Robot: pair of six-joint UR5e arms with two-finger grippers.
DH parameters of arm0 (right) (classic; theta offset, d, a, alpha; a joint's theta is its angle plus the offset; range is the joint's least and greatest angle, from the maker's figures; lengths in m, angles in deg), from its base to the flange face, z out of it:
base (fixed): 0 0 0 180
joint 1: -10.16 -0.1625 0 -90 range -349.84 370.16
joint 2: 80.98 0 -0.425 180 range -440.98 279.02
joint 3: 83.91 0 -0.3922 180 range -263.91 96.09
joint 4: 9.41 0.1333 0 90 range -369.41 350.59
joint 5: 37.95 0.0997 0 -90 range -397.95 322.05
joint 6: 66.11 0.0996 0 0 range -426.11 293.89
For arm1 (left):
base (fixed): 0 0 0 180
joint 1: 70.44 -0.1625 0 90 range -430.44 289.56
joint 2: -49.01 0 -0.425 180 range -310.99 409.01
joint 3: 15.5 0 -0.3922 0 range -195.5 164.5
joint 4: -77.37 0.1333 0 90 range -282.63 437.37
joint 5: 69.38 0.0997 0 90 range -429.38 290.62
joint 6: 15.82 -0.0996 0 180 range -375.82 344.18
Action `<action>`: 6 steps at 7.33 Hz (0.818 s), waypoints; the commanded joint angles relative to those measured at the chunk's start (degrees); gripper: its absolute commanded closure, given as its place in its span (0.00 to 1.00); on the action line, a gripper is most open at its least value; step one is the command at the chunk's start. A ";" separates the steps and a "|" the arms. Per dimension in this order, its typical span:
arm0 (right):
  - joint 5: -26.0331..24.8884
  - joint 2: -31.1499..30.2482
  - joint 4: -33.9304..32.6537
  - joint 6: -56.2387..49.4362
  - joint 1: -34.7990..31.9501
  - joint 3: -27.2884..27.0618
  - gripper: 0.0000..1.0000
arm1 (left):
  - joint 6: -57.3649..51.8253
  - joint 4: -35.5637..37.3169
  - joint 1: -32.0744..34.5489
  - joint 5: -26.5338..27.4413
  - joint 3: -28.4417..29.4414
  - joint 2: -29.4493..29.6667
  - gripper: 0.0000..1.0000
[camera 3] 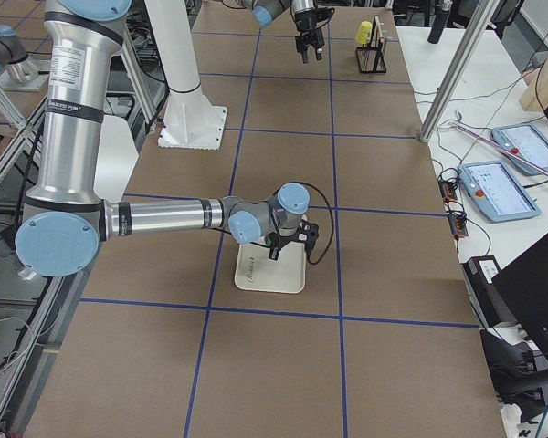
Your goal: Left arm grabs green cup and hands to right arm on tray
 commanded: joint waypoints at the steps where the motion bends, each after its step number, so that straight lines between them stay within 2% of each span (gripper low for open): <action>1: 0.49 -0.06 0.03 -2.70 -4.60 -0.81 0.00 | -7.64 8.74 2.02 -0.39 -3.08 -0.40 0.00; 3: 0.58 0.20 0.03 -8.59 -11.46 -0.99 0.00 | -22.45 25.58 3.26 -0.39 -8.26 -1.09 0.00; 4: 1.02 0.29 0.03 -8.96 -13.75 -1.69 0.00 | -31.93 32.19 4.22 -0.39 -12.81 -4.41 0.00; 6: 2.25 -0.06 -0.14 -14.63 -18.50 -2.92 0.00 | -50.55 32.78 8.16 -0.75 -18.46 -17.74 0.00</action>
